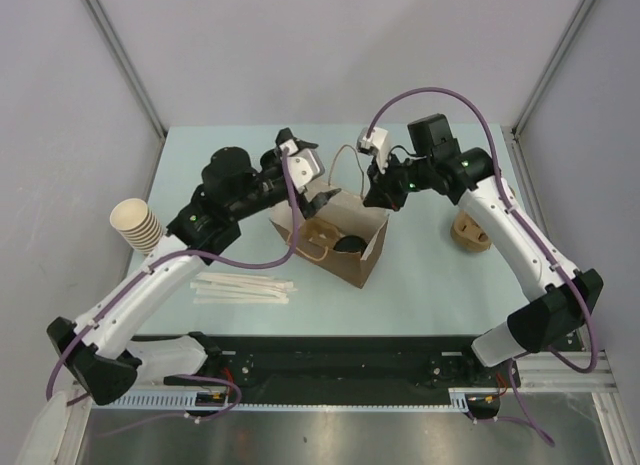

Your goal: Pack the takeout coffee

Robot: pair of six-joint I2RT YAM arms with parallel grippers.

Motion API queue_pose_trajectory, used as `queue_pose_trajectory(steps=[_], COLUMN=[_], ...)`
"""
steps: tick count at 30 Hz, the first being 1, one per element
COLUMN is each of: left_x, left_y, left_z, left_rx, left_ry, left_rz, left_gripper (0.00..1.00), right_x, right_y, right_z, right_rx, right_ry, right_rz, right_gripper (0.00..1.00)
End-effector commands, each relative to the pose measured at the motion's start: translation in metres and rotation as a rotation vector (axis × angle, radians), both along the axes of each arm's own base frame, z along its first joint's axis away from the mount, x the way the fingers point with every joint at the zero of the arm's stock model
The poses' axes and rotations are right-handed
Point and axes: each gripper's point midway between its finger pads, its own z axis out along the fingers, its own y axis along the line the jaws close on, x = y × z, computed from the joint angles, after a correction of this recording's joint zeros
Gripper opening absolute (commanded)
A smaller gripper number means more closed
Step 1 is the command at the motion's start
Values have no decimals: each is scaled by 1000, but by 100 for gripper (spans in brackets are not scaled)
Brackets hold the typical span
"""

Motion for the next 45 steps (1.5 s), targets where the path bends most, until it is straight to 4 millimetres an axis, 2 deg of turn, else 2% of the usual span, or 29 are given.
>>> queue_pose_trajectory(steps=[1, 6, 8, 12, 17, 21, 27, 29, 31, 33, 34, 35, 36, 38, 39, 41, 45], left_x=[11, 34, 42, 52, 55, 56, 59, 62, 57, 48, 44, 41, 29, 17, 6, -2, -25], left_y=[27, 57, 69, 82, 91, 100, 118, 125, 134, 137, 139, 143, 144, 148, 153, 161, 175], left_z=[27, 20, 16, 5, -12, -24, -69, -86, -100, -124, -131, -141, -154, -167, -181, -193, -225], left_rx=[-113, -157, -166, -163, -146, -127, -6, 23, 77, 146, 176, 220, 259, 350, 393, 454, 525], left_ry=[9, 96, 132, 172, 221, 253, 432, 502, 562, 643, 658, 667, 711, 699, 728, 709, 783], left_rz=[133, 271, 315, 368, 400, 419, 450, 459, 441, 410, 397, 377, 342, 278, 263, 231, 207], left_gripper=[99, 99, 100, 100, 100, 99, 97, 95, 95, 94, 93, 92, 92, 90, 89, 89, 87], right_x=[-12, -28, -34, -42, -48, -45, -33, -22, -17, -14, -10, -7, -6, -1, 0, 4, 15], right_y=[3, 2, 2, -1, -4, -7, -15, -21, -27, -31, -32, -37, -39, -44, -47, -49, -51], right_z=[30, 36, 33, 35, 34, 37, 31, 23, 25, 15, 23, 21, 14, 15, 8, 7, 1], right_rx=[57, 56, 44, 28, 15, 28, 34, 19, 13, -11, -9, -18, -36, -49, -65, -79, -107], right_ry=[-141, -207, -217, -260, -276, -260, -174, -153, -141, -102, -118, -118, -92, -96, -79, -85, -87], right_rz=[68, 125, 142, 166, 167, 137, 132, 128, 132, 160, 164, 165, 184, 192, 205, 213, 197], right_gripper=[0, 0, 0, 0, 0, 0, 0, 0, 0, 0, 0, 0, 0, 0, 0, 0, 0])
